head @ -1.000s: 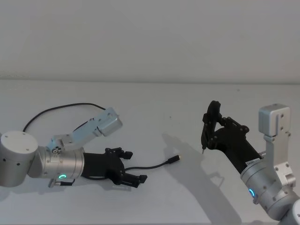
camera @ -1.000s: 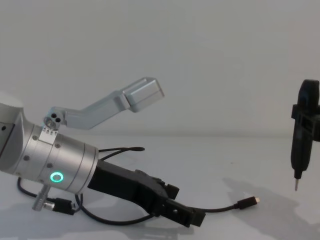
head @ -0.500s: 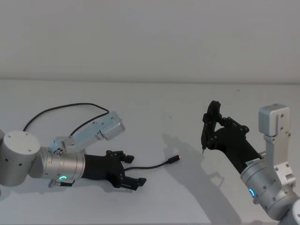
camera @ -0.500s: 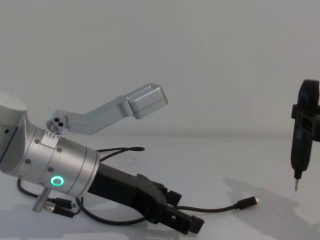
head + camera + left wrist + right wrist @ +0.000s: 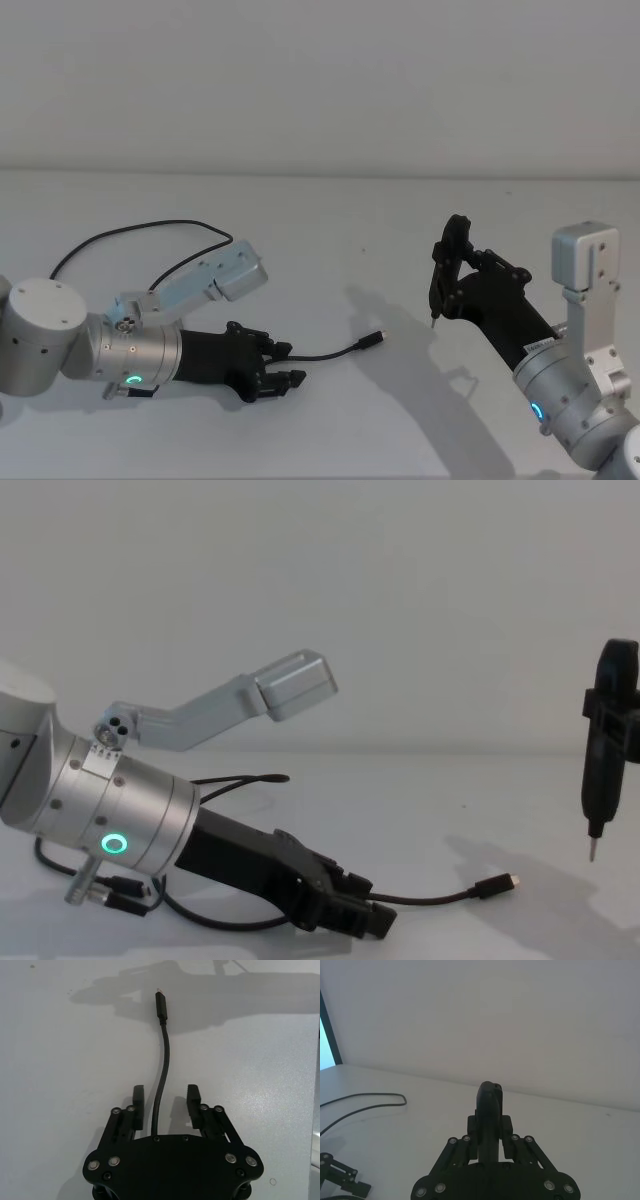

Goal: Pick up the data cable with the one hand.

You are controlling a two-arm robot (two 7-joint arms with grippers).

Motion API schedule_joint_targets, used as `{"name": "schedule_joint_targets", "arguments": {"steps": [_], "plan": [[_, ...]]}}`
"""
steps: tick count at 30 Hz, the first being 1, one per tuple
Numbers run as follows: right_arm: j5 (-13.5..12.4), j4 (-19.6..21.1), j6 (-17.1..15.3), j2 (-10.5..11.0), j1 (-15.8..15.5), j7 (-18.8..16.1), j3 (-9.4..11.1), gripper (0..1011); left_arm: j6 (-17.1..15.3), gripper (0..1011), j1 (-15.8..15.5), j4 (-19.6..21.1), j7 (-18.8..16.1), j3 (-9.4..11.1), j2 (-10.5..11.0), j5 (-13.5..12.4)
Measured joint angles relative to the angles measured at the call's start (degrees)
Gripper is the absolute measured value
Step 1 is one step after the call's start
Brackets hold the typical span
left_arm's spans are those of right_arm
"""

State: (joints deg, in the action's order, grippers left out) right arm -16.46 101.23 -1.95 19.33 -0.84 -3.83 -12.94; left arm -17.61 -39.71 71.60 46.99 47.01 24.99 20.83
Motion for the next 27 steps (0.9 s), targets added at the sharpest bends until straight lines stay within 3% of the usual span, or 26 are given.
{"name": "schedule_joint_targets", "arguments": {"steps": [14,27], "plan": [[0.0,0.0,0.0,0.0,0.0,0.0,0.0,274,0.08,55,-0.09,-0.09,0.13,0.2,0.01,-0.13],[-0.15,0.25,0.06,-0.15,-0.08,-0.08,0.24,275,1.15,42,-0.05,0.11,-0.38,0.29,0.12,-0.46]]}}
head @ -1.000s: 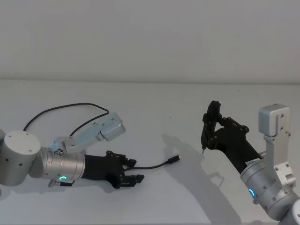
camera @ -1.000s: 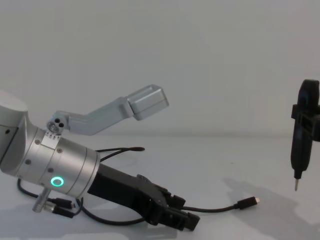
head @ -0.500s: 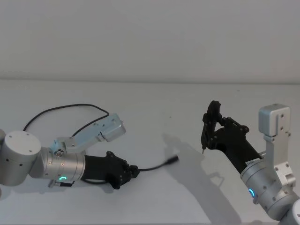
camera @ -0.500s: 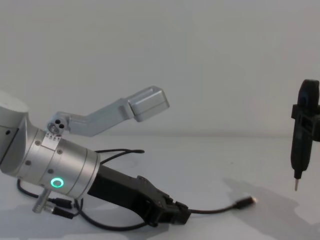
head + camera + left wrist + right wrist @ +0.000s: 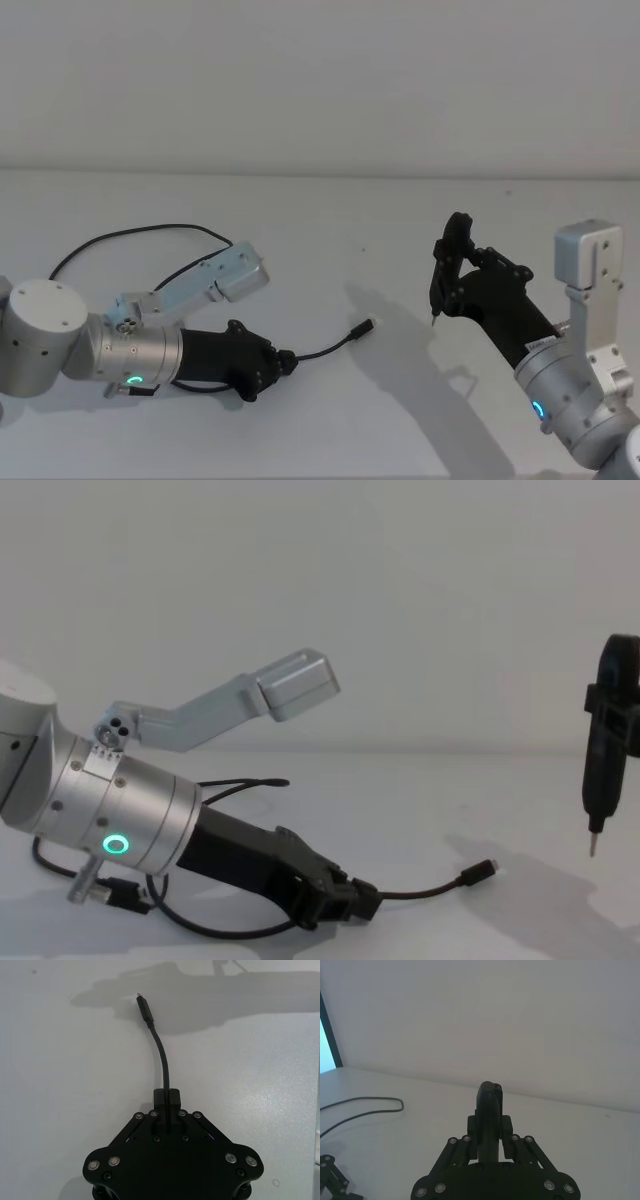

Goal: Pick up the data cable with the one hand.

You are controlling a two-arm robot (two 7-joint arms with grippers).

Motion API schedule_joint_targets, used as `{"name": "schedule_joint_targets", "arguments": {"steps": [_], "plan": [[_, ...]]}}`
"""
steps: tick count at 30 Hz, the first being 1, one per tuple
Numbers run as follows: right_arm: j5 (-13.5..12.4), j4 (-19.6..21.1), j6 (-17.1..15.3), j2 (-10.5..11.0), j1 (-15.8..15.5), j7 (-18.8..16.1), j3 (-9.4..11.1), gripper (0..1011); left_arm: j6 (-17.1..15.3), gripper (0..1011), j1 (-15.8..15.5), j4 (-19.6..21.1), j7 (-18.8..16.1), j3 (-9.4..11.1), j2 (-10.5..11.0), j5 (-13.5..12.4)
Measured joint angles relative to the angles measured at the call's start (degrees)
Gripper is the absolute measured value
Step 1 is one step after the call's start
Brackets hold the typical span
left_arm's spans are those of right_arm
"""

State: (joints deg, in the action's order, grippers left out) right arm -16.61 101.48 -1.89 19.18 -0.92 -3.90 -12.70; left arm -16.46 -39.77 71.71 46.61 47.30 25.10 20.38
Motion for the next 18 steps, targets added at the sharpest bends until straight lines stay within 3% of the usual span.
{"name": "schedule_joint_targets", "arguments": {"steps": [18], "plan": [[-4.95,3.78,0.82,-2.43,0.64,-1.87,2.64,275,7.71,42,1.48,3.4,-3.63,-1.69,0.21,-2.13]]}}
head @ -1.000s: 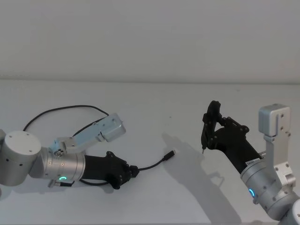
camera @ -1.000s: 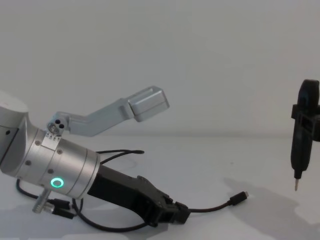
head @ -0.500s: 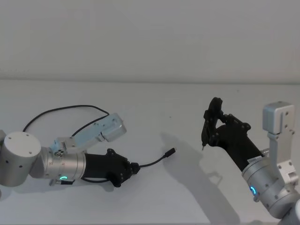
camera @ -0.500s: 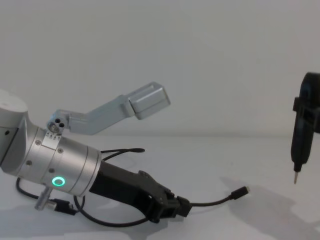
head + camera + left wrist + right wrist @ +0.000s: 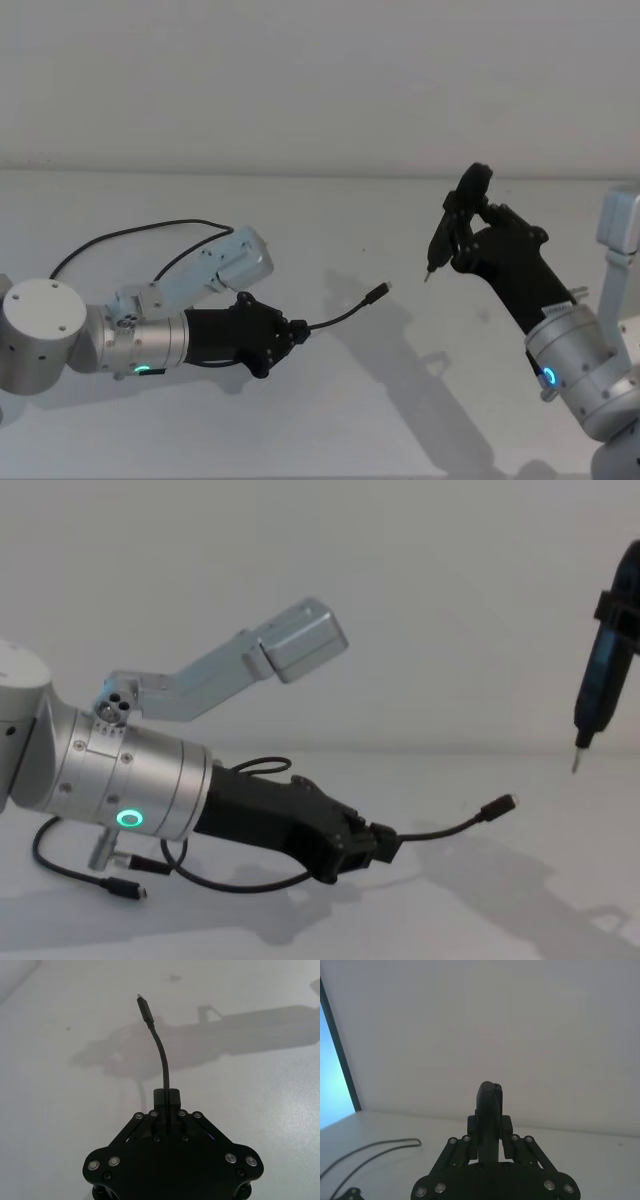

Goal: Pick up the data cable with the one hand.

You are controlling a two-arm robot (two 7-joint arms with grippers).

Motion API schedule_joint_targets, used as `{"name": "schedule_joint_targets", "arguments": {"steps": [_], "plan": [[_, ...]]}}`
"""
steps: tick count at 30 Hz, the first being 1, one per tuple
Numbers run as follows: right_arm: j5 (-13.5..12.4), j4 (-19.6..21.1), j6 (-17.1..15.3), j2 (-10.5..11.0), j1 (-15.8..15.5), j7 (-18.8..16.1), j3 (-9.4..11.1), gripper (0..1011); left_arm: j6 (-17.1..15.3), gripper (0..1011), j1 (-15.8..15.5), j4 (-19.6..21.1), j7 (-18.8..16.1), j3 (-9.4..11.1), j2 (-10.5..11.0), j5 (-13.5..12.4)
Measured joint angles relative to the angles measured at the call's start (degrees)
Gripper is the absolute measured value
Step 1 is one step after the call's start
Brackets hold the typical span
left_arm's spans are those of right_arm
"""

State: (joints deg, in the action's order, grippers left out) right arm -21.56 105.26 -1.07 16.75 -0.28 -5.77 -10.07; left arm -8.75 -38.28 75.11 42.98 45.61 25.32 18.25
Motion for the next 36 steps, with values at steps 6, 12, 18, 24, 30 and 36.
{"name": "schedule_joint_targets", "arguments": {"steps": [6,12,18,24,30,36], "plan": [[-1.46,0.22,-0.06,-1.17,0.79,-0.54,0.5,274,1.32,42,0.25,0.7,-0.55,-0.4,-0.02,-0.29],[-2.64,0.1,-0.45,-2.25,1.5,-0.96,0.7,275,2.14,42,0.41,1.12,-0.89,-0.63,-0.02,-0.49],[-3.02,-0.65,-0.51,-3.11,2.02,-1.17,0.74,275,2.68,42,0.5,1.37,-1.11,-0.77,-0.02,-0.6],[-3.03,-1.83,-0.47,-3.8,2.51,-1.37,0.78,275,2.98,41,0.54,1.53,-1.25,-0.87,-0.02,-0.67],[-3.02,-3.05,-0.45,-4.41,3.05,-1.61,0.75,274,3.14,42,0.58,1.61,-1.32,-0.91,-0.02,-0.71],[-2.9,-4.29,-0.42,-4.94,3.73,-1.99,0.65,275,3.23,42,0.59,1.66,-1.36,-0.95,-0.01,-0.75]]}}
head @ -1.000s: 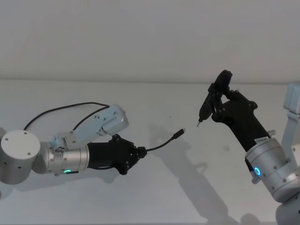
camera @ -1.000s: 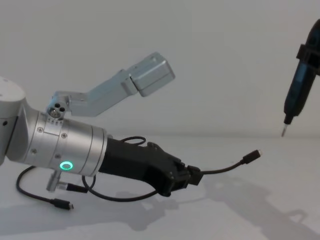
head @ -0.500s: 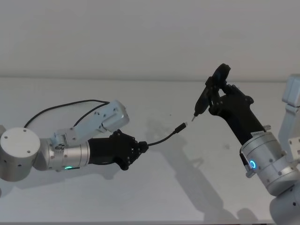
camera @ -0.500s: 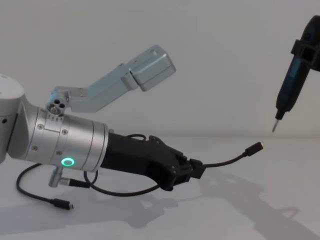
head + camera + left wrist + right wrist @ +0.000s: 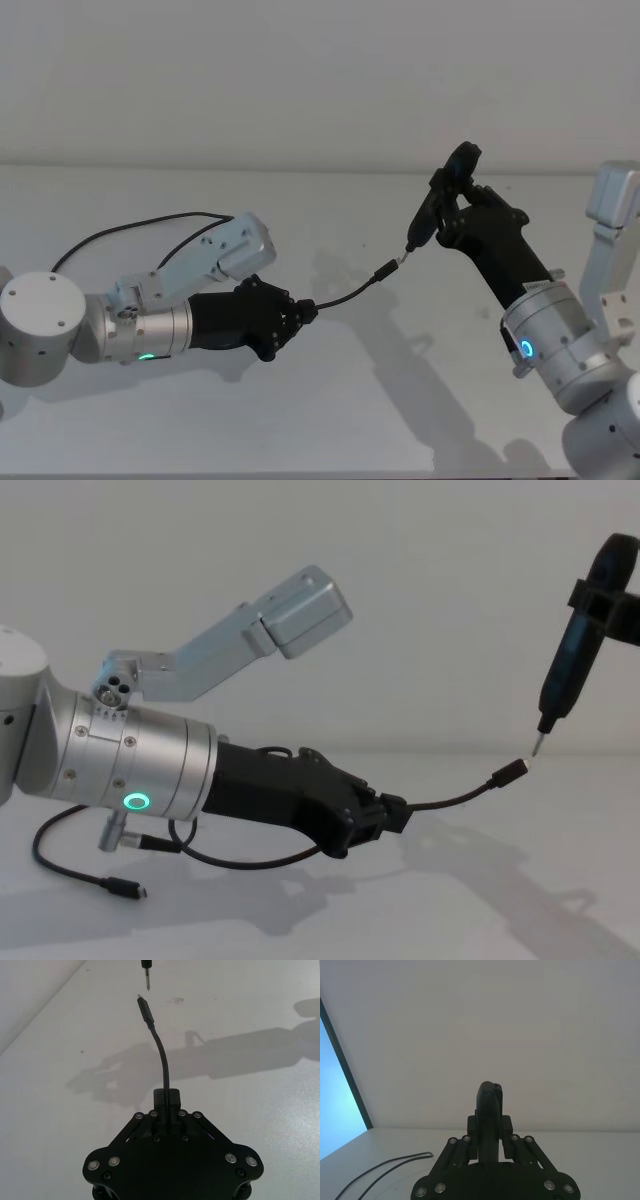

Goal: Pick up the data cable with the one hand.

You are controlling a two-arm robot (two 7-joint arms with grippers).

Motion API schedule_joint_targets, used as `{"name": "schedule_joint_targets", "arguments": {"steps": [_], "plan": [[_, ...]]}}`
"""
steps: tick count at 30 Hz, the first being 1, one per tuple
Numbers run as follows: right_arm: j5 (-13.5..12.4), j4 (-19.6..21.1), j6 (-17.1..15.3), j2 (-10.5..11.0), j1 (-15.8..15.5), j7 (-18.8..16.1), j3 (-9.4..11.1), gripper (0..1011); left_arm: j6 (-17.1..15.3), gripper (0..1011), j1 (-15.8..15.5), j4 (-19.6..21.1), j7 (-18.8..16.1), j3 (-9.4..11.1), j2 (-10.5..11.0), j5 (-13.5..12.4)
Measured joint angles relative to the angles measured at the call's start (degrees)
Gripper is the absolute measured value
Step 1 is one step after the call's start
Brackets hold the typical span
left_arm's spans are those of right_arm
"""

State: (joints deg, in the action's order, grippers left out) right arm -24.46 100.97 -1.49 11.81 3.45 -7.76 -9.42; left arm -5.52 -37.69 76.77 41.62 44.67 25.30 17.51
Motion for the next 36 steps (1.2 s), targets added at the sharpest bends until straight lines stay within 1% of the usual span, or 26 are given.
{"name": "schedule_joint_targets", "arguments": {"steps": [15,36], "plan": [[0.5,-2.48,0.06,-0.83,1.53,-1.06,0.08,275,0.14,42,0.03,0.09,-0.07,-0.03,0.0,-0.02],[0.87,-3.68,0.38,-0.58,2.17,-2.23,0.44,275,0.19,42,0.04,0.09,-0.07,-0.02,0.0,-0.02]]}}
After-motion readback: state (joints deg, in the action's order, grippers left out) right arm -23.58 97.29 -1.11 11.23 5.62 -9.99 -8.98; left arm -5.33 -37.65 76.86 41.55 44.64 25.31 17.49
